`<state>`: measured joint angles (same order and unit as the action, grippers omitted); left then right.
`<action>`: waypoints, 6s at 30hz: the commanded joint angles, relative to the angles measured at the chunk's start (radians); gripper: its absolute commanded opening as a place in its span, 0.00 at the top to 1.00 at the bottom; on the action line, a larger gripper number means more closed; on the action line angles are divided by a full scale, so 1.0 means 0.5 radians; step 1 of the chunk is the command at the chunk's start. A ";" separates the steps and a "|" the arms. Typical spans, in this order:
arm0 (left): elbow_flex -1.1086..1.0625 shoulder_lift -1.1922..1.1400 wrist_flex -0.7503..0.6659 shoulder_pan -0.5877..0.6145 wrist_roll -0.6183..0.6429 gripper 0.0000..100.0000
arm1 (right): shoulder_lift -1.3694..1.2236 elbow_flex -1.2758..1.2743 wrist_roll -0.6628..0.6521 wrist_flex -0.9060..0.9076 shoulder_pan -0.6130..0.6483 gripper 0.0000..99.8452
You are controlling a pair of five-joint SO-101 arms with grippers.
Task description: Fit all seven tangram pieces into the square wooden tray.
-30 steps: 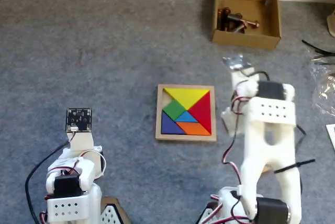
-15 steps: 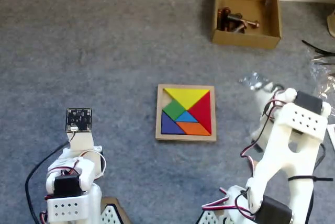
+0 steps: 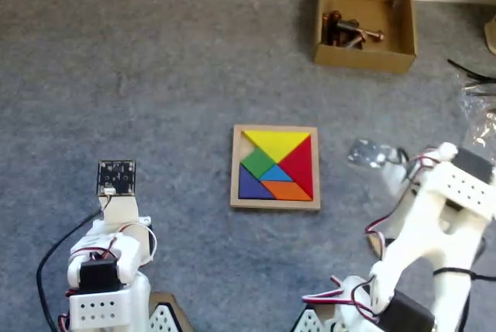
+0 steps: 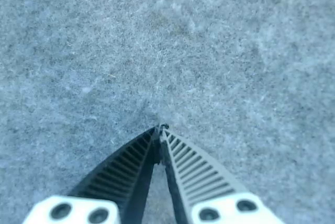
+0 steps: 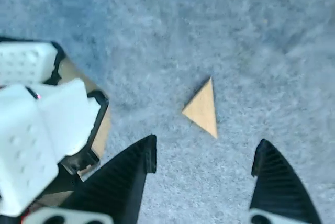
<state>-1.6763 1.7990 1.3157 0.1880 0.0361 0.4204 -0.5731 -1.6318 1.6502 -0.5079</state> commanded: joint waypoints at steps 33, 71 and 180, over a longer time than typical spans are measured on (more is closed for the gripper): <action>-0.041 -0.014 0.015 0.017 0.003 1.00 | 0.072 -0.821 -0.614 -1.174 -0.176 0.72; -0.041 -0.014 0.015 0.017 0.003 1.00 | 0.094 -1.100 -0.264 -1.186 -0.143 0.81; -0.041 -0.014 0.015 0.017 0.003 1.00 | -1.422 2.303 2.737 0.207 1.916 0.99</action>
<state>-1.6763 1.7990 1.3157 0.1880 0.0361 -0.2808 0.4641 -0.2723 1.7331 0.4434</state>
